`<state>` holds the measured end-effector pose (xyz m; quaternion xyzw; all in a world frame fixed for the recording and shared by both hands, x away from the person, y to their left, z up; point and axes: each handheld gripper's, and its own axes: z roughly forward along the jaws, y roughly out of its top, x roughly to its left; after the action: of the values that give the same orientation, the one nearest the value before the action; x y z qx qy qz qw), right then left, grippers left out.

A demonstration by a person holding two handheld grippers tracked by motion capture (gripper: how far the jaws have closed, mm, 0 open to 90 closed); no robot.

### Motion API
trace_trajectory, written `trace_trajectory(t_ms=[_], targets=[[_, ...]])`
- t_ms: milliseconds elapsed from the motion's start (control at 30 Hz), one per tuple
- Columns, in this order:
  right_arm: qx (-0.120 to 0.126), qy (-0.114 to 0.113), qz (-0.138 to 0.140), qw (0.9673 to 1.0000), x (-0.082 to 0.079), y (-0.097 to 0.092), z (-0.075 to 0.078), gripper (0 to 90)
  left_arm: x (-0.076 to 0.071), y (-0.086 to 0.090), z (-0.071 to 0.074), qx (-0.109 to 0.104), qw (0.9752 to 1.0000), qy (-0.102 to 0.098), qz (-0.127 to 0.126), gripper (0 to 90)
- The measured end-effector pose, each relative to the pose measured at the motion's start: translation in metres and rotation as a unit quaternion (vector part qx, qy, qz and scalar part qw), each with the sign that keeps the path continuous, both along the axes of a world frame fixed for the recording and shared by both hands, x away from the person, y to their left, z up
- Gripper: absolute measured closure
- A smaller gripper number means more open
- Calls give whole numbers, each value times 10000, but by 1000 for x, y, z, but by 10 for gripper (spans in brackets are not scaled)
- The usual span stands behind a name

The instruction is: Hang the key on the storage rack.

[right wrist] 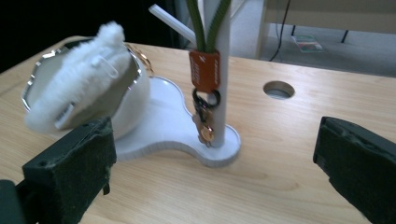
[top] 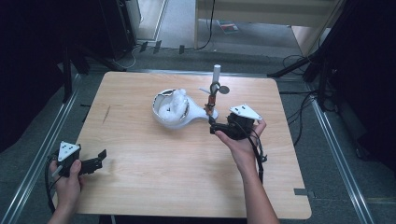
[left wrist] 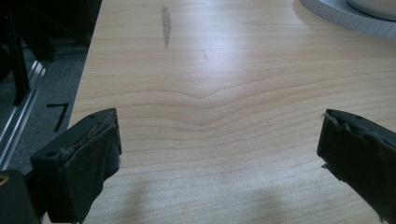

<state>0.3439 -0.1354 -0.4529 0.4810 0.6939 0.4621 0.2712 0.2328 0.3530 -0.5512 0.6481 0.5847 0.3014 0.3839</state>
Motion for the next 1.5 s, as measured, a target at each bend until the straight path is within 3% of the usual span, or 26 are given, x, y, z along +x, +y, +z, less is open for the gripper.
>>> trace_trajectory(t_ms=[933,1500], targets=[[-48,301,-596,9978,-38,-76,-48,0,0,-1,0,20,10000,8,24,4],[-88,398,-791,9960,-61,-112,-65,0,0,-1,0,29,10000,7,25,4]])
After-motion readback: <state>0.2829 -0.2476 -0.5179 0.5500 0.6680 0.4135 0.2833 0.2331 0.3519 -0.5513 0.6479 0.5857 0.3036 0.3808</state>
